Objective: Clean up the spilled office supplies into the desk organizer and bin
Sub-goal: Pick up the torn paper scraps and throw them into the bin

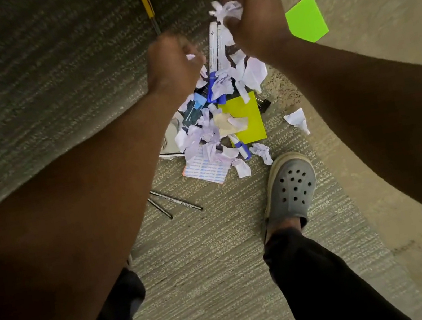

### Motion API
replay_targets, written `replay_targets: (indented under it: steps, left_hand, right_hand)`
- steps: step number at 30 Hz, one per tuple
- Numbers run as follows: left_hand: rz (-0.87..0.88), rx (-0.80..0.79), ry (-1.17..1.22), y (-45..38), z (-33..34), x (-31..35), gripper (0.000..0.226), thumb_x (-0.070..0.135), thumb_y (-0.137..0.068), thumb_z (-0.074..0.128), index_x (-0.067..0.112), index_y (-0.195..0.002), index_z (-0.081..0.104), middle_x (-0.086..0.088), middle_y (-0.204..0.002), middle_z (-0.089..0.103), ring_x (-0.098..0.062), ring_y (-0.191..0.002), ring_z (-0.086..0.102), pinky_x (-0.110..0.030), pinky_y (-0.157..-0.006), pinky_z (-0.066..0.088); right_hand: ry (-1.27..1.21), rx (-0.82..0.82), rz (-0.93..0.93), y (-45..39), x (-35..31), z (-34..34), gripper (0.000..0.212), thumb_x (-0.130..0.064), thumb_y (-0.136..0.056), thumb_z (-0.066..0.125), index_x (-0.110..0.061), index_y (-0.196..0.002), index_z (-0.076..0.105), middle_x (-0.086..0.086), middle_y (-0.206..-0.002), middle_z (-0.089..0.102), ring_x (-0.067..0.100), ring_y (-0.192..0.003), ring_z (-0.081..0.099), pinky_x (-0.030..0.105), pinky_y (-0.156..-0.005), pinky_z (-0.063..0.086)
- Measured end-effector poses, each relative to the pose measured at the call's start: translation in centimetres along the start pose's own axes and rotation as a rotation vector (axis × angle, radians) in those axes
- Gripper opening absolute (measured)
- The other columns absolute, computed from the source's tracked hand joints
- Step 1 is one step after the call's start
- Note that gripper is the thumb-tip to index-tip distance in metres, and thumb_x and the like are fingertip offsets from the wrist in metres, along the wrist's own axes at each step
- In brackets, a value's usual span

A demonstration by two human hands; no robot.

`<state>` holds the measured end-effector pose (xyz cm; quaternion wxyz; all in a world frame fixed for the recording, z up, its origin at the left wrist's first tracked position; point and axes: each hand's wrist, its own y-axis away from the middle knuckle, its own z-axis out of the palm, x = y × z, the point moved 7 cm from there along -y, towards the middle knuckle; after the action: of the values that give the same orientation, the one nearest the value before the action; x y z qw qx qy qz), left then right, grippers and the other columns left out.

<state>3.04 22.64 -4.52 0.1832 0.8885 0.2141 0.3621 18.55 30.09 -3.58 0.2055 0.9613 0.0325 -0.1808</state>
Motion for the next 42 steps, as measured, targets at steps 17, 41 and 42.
replay_targets:
  steps: [17,41,42]
  left_hand:
    - [0.095,0.738,0.344,15.5,-31.7,1.2,0.018,0.023,-0.088,0.07,0.007,-0.095,0.069,-0.009,-0.105,0.061,-0.005,-0.099,0.06,-0.014,-0.089,0.045]
    - [0.07,0.707,0.018,14.0,-42.9,-13.8,0.032,0.024,-0.096,0.052,0.006,-0.118,0.067,-0.008,-0.12,0.068,-0.017,-0.113,0.062,-0.027,-0.099,0.047]
    - [0.14,0.748,0.039,14.8,-42.5,-12.5,0.03,0.024,-0.098,0.051,0.004,-0.114,0.068,-0.009,-0.115,0.069,-0.017,-0.11,0.064,-0.027,-0.096,0.048]
  right_hand:
    - [-0.823,0.212,-0.255,12.8,-26.0,-11.1,0.006,-0.003,-0.082,0.066,-0.007,-0.085,0.064,-0.002,-0.08,0.065,0.013,-0.074,0.063,0.04,-0.068,0.054]
    - [-0.537,0.237,-0.643,16.0,-46.9,-6.8,0.03,-0.013,-0.089,0.06,-0.001,-0.117,0.063,0.014,-0.109,0.065,0.029,-0.101,0.059,0.033,-0.081,0.049]
    - [-0.6,0.304,-0.638,16.8,-45.7,-7.5,0.025,-0.008,-0.088,0.061,0.002,-0.11,0.065,0.015,-0.103,0.066,0.028,-0.094,0.061,0.032,-0.08,0.048]
